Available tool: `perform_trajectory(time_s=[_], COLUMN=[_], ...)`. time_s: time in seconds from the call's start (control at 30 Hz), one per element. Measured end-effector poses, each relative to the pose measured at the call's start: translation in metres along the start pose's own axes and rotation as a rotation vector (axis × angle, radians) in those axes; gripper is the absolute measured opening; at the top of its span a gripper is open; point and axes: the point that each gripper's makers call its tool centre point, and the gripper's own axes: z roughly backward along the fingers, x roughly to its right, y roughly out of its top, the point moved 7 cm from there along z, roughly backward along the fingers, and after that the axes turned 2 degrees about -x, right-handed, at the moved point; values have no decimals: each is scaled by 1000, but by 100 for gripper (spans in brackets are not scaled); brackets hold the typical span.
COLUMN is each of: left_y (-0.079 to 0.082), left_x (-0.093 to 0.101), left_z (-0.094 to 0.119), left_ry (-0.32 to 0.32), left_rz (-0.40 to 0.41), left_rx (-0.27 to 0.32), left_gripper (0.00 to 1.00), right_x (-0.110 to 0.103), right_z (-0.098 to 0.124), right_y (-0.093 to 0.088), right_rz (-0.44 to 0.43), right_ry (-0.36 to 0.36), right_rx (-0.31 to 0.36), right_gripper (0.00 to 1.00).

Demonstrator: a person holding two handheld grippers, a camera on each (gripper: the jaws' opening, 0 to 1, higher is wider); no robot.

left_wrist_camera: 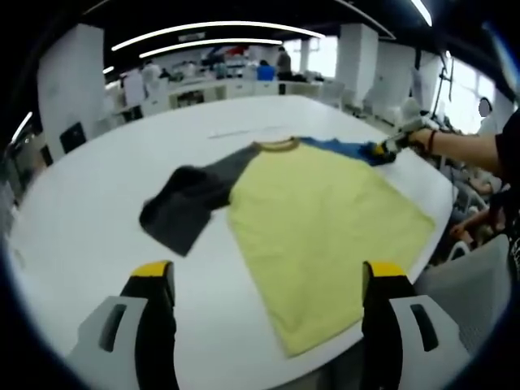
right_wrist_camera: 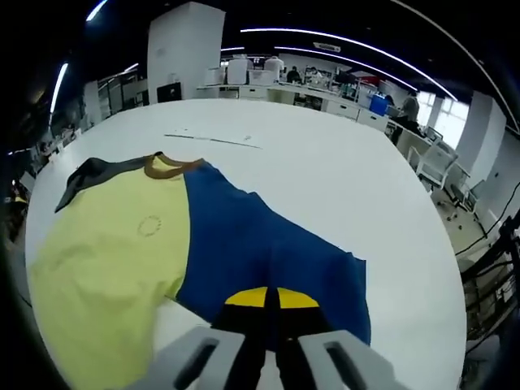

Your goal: Fold the garment on the visible template until the final outline fits inside the template.

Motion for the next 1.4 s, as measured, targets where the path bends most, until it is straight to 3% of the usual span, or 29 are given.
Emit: perform_trajectory(time_s=[0.37, 0.63, 0.97, 1.4], left_y=[1, 2, 5, 6], left_x=[2, 1, 2, 0], left_z=[-1, -2, -1, 0], left_ry=[-16, -17, -20, -18], left_rz=[-19, -37, -39, -36], left_rx=[-9, -23, 0, 3], left_gripper=[95, 96, 98, 97], right_x=[-10, -27, -60, -114], right_z=[13, 14, 6, -8], right_y=[29, 49, 75, 104], right_rz=[-10, -9, 9, 101], right_ry=[17, 30, 85, 169], right_rx=[53, 56, 70, 99], right_gripper=[0, 0, 0, 0])
